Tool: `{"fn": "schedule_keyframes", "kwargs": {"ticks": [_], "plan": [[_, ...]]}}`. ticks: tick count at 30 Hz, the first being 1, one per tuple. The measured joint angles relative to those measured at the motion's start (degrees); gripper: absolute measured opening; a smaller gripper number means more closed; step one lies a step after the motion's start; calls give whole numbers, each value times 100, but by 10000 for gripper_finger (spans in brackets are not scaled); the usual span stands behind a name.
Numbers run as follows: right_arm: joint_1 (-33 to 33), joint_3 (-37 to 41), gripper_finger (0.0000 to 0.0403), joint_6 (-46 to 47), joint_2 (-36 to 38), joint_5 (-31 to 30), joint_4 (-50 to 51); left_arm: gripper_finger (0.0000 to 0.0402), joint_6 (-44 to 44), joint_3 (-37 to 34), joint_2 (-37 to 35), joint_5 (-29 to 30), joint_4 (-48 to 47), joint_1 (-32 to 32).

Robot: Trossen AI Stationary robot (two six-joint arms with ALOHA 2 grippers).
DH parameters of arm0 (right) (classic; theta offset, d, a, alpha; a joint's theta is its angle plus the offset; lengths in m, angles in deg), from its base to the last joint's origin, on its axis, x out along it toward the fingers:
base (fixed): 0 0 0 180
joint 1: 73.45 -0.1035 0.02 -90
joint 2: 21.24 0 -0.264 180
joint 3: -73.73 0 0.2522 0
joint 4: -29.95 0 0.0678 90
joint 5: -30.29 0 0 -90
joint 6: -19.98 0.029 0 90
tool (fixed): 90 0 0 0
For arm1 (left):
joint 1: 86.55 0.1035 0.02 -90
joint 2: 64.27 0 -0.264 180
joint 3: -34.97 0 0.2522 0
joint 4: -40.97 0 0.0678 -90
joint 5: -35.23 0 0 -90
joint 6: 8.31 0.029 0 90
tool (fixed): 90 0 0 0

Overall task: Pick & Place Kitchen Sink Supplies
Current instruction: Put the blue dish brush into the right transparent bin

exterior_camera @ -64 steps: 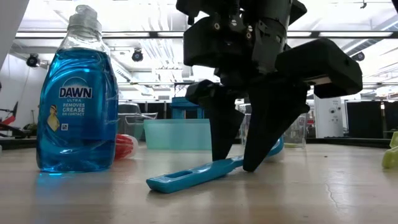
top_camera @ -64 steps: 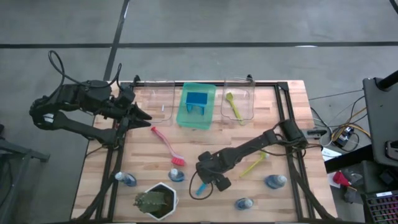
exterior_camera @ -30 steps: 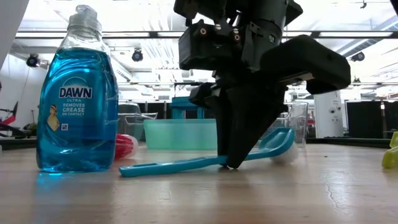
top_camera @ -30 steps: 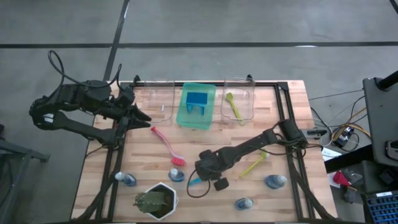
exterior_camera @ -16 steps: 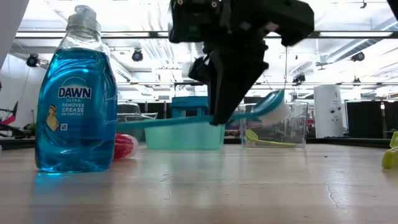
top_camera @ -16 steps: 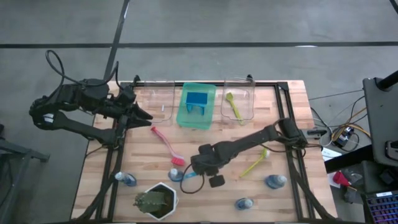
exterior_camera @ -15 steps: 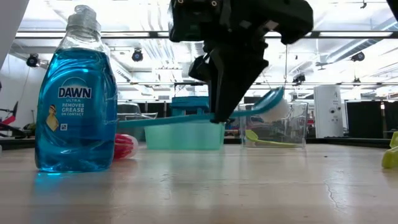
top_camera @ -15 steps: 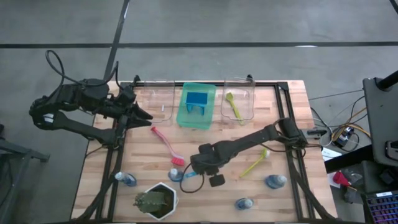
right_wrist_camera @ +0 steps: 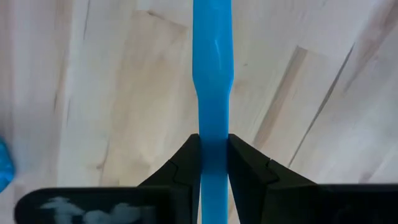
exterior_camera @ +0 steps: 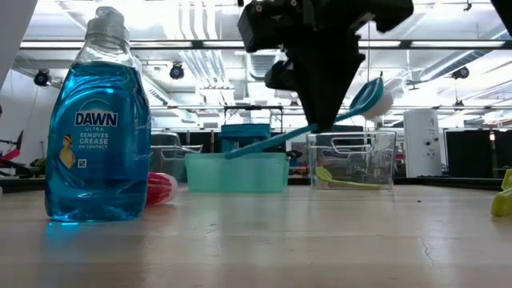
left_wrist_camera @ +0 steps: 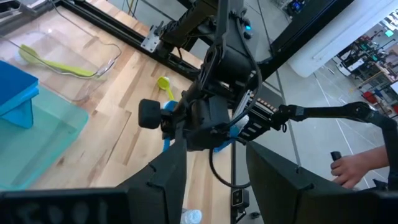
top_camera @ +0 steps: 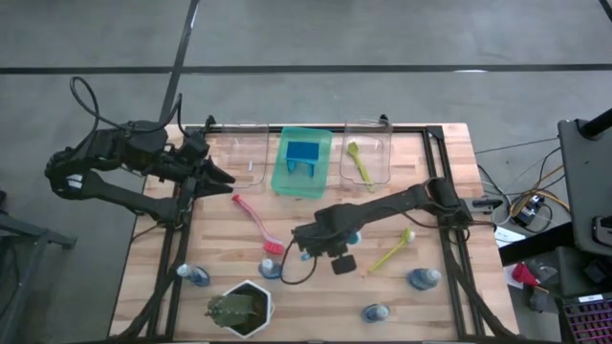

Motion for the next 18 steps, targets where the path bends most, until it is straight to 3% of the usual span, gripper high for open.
{"fn": "schedule_keyframes", "kwargs": {"ticks": [18], "plan": [[334,-1121,61,1037,13,-44,1685,159,33,0,-15,-2,15,-2]]}}
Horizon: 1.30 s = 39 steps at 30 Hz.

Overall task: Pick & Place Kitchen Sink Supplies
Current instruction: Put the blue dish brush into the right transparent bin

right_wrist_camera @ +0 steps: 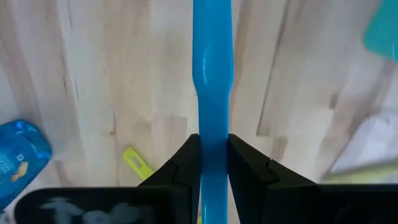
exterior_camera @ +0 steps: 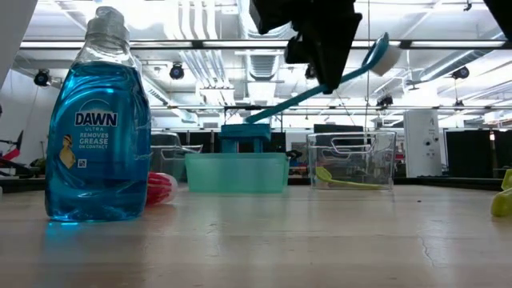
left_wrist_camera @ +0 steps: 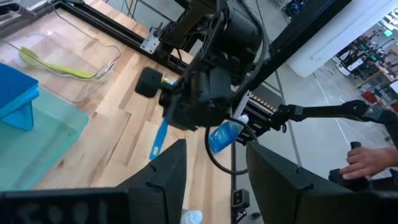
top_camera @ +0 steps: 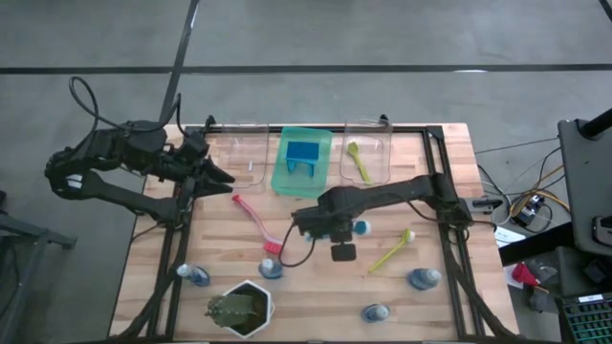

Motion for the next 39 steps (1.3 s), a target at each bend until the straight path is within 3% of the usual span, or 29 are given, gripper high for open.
{"fn": "schedule_keyframes", "kwargs": {"ticks": [13,22,25,34,39], "plan": [[419,-904,61,2376,75,-34,167,159,794,0,-206,-6,9,2],[770,-1257,61,3977,437,-360,170,159,844,0,-365,-40,-7,4],[879,-1254,61,4436,679,-783,168,159,844,0,-410,-40,-7,0],[1471,-1017,61,5666,1499,-2983,166,159,905,0,-450,-23,77,0],[2058,-942,61,5609,1626,-3443,169,159,905,0,-435,-3,195,0]]}}
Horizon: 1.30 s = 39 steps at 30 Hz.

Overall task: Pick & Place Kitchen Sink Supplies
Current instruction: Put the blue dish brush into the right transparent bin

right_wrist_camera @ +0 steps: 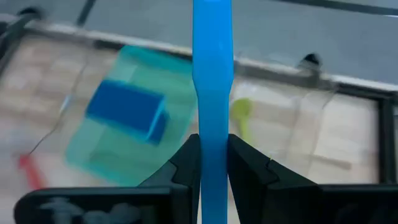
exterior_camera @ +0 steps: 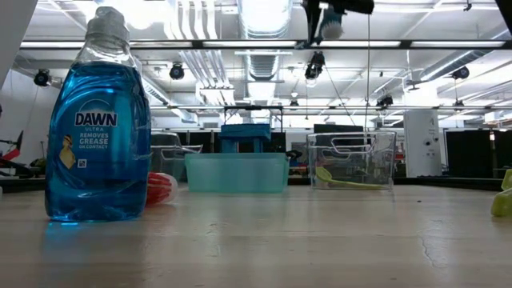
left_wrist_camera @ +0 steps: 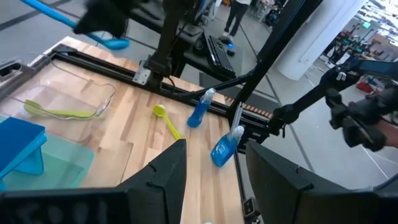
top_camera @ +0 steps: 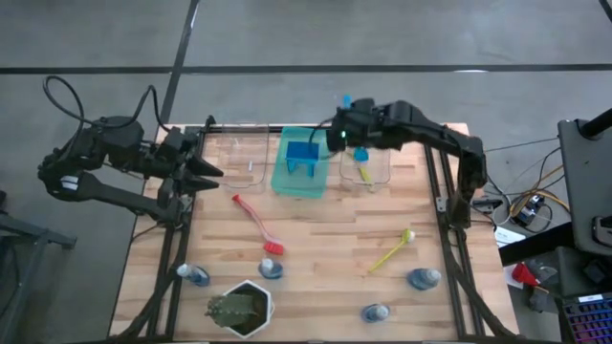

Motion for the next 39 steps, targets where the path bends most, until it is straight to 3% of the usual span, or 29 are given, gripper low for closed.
{"fn": "schedule_keyframes", "kwargs": {"ticks": [8,14,32,39], "plan": [[911,213,61,-265,-153,378,-13,159,-19,0,-22,6,-6,0],[1385,961,61,-258,-157,856,-115,159,-15,0,-20,8,-9,0],[1607,3018,61,-224,-157,1051,-1488,159,-50,0,-26,6,-16,0],[1712,3554,61,-235,-157,813,-1748,159,-50,0,-7,7,-16,0]]}}
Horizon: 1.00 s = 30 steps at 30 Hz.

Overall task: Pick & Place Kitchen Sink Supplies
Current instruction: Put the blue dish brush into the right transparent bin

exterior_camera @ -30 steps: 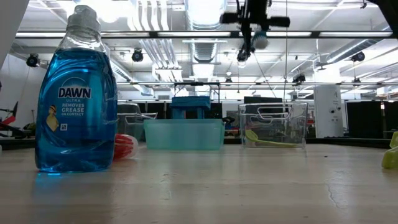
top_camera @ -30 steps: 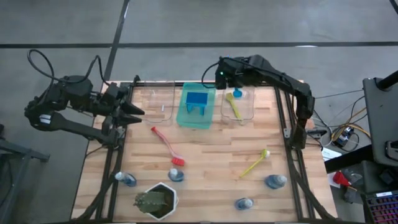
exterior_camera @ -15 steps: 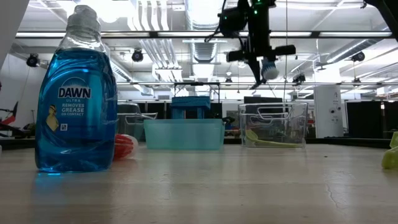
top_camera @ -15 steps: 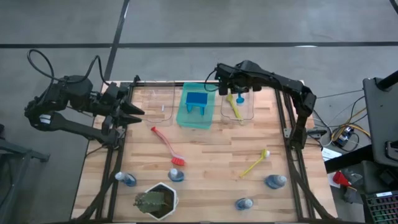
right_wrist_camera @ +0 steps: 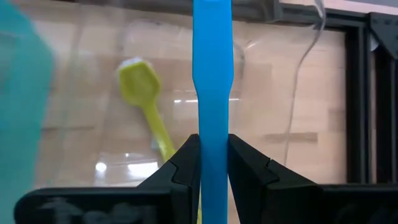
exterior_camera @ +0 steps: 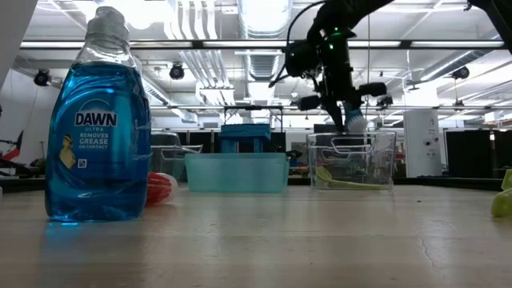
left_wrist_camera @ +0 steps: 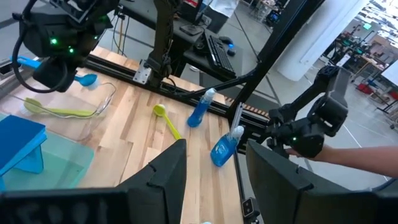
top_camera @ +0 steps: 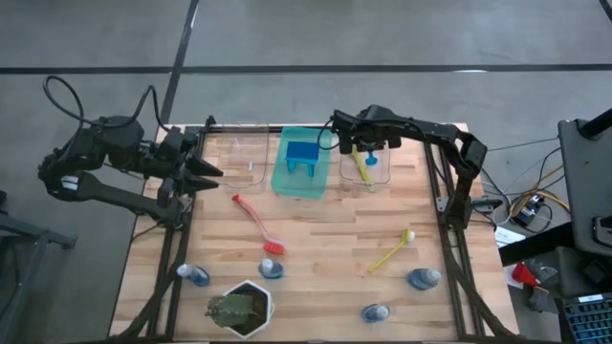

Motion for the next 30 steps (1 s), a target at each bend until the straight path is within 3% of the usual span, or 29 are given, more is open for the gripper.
{"fn": "schedule_keyframes", "kwargs": {"ticks": [17,30], "plan": [[161,710,61,-337,-2,-68,-1523,159,-130,0,-4,1,0,0],[155,760,61,-194,-2,-148,-1574,159,-94,0,46,2,0,2]]}}
